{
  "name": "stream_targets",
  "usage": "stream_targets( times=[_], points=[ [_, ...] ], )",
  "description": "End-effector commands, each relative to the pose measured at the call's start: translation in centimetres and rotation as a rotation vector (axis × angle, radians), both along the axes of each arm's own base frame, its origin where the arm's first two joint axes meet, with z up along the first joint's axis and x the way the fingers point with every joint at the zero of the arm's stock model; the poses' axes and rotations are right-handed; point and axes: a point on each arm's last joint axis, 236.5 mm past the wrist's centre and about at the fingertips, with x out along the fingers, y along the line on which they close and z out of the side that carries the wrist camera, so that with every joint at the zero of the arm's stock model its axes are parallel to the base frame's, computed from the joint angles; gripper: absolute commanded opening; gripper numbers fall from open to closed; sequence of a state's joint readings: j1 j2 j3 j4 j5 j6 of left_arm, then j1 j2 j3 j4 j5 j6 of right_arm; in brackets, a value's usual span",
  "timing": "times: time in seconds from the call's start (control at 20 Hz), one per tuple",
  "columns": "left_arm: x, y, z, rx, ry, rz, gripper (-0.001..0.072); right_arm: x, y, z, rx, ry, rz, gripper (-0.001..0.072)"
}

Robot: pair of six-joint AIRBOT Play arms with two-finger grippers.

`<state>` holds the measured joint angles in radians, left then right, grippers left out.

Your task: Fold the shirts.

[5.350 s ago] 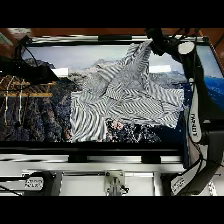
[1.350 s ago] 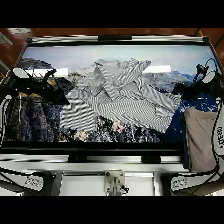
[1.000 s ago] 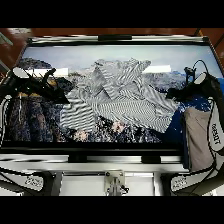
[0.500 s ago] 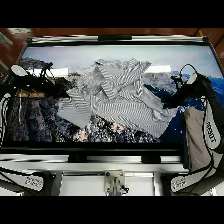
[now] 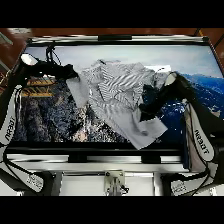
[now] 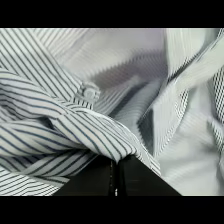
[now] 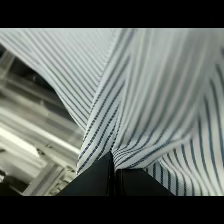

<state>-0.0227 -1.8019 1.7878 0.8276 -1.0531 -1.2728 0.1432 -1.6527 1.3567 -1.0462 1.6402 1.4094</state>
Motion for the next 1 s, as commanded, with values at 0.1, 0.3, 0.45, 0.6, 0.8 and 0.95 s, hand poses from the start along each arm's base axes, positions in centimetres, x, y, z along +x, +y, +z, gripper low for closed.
stream_targets(
  times=[0.1,0.3,0.45,0.6,0.8,0.95],
  points=[
    [4.1,1.1,4.3,-0.038,-0.117,0.071,0.0050,-1.8,12.7,1.4,0.268,-0.026,-0.014,0.0080],
    [3.4,1.5,3.7,-0.029,-0.080,0.049,0.0050,0.3,14.5,1.6,0.312,-0.090,-0.091,0.0443],
    [0.9,2.7,0.9,0.092,0.017,-0.029,0.0050,1.3,10.2,2.7,0.318,-0.042,-0.139,0.0591],
    [-2.2,4.8,-1.6,0.221,0.129,-0.113,0.0050,7.2,3.1,6.5,0.342,-0.165,-0.355,0.0591],
    [-5.3,4.3,-2.0,0.256,0.209,-0.214,0.0050,20.2,-9.1,10.8,0.215,-0.558,-0.732,0.0591],
    [-5.8,2.9,-0.7,0.263,0.181,-0.240,0.0050,24.8,-13.5,8.0,0.078,-0.603,-0.835,0.0591]
  ],
)
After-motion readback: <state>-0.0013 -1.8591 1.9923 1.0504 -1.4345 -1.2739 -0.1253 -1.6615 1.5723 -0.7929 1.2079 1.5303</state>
